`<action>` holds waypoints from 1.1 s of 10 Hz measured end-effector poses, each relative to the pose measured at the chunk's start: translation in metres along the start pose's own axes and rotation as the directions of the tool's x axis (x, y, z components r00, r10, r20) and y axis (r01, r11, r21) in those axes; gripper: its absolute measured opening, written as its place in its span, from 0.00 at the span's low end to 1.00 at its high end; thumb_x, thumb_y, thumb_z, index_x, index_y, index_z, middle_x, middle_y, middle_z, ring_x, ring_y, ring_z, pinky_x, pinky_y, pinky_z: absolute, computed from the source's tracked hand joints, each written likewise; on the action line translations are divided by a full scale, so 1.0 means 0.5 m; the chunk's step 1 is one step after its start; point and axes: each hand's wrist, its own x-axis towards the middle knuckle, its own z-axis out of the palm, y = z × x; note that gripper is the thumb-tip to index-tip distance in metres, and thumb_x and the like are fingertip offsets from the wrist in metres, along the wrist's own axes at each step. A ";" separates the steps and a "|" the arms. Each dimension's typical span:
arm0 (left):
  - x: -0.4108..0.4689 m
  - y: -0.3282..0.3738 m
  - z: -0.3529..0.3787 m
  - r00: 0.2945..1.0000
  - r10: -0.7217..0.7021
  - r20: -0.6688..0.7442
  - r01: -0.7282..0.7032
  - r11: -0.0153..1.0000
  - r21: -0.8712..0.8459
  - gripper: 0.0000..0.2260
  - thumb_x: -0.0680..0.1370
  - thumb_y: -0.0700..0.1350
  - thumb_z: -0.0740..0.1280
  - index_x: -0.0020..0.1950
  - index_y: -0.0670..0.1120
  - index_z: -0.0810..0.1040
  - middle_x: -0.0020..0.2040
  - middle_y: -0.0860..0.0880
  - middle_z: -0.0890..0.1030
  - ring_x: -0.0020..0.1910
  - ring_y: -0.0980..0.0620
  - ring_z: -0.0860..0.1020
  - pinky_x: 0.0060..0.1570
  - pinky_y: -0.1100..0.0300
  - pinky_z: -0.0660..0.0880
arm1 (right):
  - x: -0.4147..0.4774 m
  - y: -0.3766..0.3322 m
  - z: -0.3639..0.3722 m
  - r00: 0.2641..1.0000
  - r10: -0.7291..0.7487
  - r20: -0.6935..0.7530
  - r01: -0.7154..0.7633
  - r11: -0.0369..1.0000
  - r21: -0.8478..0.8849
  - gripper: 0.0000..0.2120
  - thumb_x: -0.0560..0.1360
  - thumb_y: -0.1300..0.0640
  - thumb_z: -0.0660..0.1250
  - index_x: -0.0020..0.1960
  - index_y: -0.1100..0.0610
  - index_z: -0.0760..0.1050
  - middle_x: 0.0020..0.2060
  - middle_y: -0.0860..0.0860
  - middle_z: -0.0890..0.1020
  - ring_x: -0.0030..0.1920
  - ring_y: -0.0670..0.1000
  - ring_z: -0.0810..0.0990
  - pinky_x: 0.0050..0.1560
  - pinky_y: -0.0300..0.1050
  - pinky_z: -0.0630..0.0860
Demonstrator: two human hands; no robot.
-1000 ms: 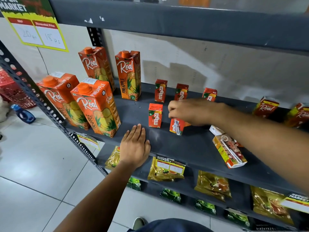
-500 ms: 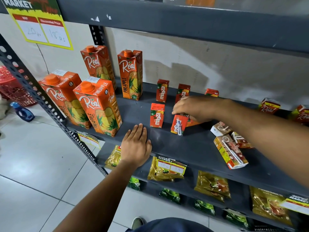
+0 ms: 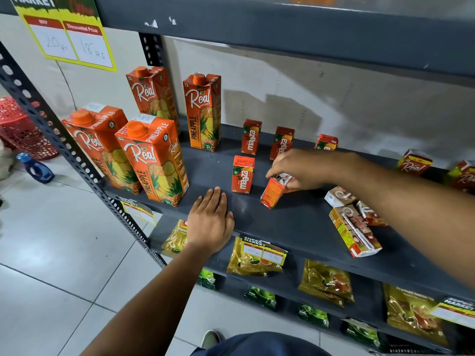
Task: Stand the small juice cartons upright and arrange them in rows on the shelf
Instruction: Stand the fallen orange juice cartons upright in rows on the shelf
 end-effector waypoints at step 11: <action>0.001 0.000 -0.001 1.000 -0.014 0.022 0.014 1.000 0.003 0.26 0.77 0.51 0.53 0.67 0.37 0.73 0.69 0.38 0.73 0.69 0.39 0.70 0.68 0.44 0.65 | 0.022 -0.026 0.008 0.984 0.174 -0.041 -0.175 0.984 -0.018 0.33 0.71 0.42 0.70 0.71 0.52 0.66 0.65 0.55 0.75 0.59 0.56 0.76 0.48 0.49 0.76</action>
